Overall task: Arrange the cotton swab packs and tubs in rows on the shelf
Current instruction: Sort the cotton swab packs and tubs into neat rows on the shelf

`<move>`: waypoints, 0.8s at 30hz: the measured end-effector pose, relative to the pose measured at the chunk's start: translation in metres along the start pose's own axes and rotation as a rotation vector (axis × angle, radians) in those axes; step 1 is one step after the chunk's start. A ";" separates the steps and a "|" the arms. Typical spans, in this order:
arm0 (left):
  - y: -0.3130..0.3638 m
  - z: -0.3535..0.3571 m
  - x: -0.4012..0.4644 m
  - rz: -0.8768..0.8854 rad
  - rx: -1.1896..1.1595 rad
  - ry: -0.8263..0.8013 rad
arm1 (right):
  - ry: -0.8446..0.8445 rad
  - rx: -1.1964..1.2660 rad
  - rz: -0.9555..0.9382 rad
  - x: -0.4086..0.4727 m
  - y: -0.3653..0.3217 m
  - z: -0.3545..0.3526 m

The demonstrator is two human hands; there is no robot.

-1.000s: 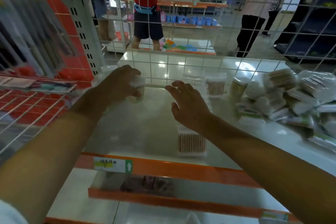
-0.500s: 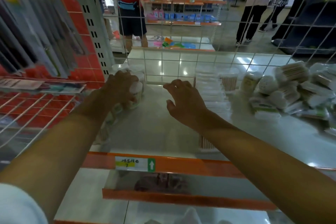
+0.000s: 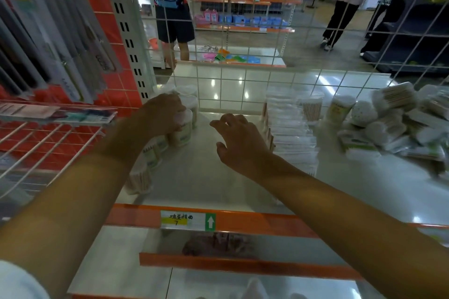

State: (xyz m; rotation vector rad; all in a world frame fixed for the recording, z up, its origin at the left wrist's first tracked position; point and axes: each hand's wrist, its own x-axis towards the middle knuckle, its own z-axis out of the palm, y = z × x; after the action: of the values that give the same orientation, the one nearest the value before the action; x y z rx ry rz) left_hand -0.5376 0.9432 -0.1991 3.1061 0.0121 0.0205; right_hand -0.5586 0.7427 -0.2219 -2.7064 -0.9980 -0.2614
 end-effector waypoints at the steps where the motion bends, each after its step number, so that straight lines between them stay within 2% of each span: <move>1: 0.001 -0.001 0.000 -0.002 0.003 0.003 | 0.001 0.001 0.000 0.000 0.000 0.001; 5: 0.004 -0.001 -0.004 0.010 0.018 0.001 | 0.007 -0.002 0.012 0.000 0.002 0.001; 8: 0.005 0.000 -0.008 0.019 0.082 -0.061 | 0.005 -0.007 0.018 0.000 0.003 0.001; 12: 0.009 0.001 -0.013 0.013 0.010 -0.057 | 0.001 -0.008 0.008 -0.001 0.002 0.002; 15: 0.010 0.000 -0.013 -0.015 -0.026 0.008 | -0.003 -0.014 -0.011 -0.001 0.002 0.002; 19: 0.008 -0.002 -0.011 0.027 -0.039 0.046 | 0.023 0.006 -0.024 0.000 0.003 -0.001; 24: 0.025 -0.004 -0.015 0.118 -0.050 0.191 | 0.070 0.001 -0.001 0.003 0.013 -0.016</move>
State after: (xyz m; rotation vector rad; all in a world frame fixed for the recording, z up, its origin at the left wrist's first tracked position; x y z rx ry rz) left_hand -0.5523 0.9182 -0.1942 3.0371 -0.1634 0.3153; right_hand -0.5491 0.7311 -0.2083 -2.6756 -0.9799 -0.3534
